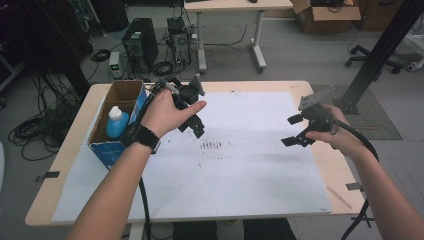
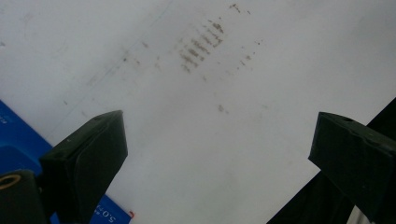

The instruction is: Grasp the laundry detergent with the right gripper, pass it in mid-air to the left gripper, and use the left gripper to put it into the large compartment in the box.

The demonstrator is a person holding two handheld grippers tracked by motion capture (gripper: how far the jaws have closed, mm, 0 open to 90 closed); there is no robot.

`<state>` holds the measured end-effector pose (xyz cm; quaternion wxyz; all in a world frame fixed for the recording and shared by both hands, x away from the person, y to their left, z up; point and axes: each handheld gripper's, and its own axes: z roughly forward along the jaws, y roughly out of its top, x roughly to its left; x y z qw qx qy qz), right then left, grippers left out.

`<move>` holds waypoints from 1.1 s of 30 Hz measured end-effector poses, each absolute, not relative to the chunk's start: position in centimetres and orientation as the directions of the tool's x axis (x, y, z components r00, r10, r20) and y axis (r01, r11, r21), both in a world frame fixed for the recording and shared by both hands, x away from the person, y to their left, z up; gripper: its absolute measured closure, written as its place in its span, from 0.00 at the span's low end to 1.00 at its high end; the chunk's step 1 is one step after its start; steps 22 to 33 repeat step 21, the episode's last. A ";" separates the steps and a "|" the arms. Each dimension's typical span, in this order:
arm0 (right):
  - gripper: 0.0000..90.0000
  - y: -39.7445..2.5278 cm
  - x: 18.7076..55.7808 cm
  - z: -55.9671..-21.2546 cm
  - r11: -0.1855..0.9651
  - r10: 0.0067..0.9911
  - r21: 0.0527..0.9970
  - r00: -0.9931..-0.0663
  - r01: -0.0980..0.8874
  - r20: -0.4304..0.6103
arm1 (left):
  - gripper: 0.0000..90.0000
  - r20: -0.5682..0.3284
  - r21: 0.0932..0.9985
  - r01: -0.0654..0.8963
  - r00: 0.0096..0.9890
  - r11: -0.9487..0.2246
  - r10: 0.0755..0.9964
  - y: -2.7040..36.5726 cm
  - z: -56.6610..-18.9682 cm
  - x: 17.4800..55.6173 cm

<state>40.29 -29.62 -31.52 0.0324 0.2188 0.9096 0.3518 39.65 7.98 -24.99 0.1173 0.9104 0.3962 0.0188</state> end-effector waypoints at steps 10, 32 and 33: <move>0.05 -29.6 40.2 -31.7 0.657 0.423 0.651 -0.901 0.380 0.098 | 0.05 -0.060 0.230 0.710 0.693 -0.665 0.719 7.7 -25.3 39.7; 0.05 -29.6 40.2 -31.5 0.658 0.421 0.651 -0.902 0.377 0.096 | 0.05 -0.061 0.231 0.705 0.698 -0.671 0.713 7.8 -25.2 39.5; 0.05 -29.6 40.2 -31.5 0.658 0.421 0.651 -0.902 0.377 0.096 | 0.05 -0.061 0.231 0.705 0.698 -0.671 0.713 7.8 -25.2 39.5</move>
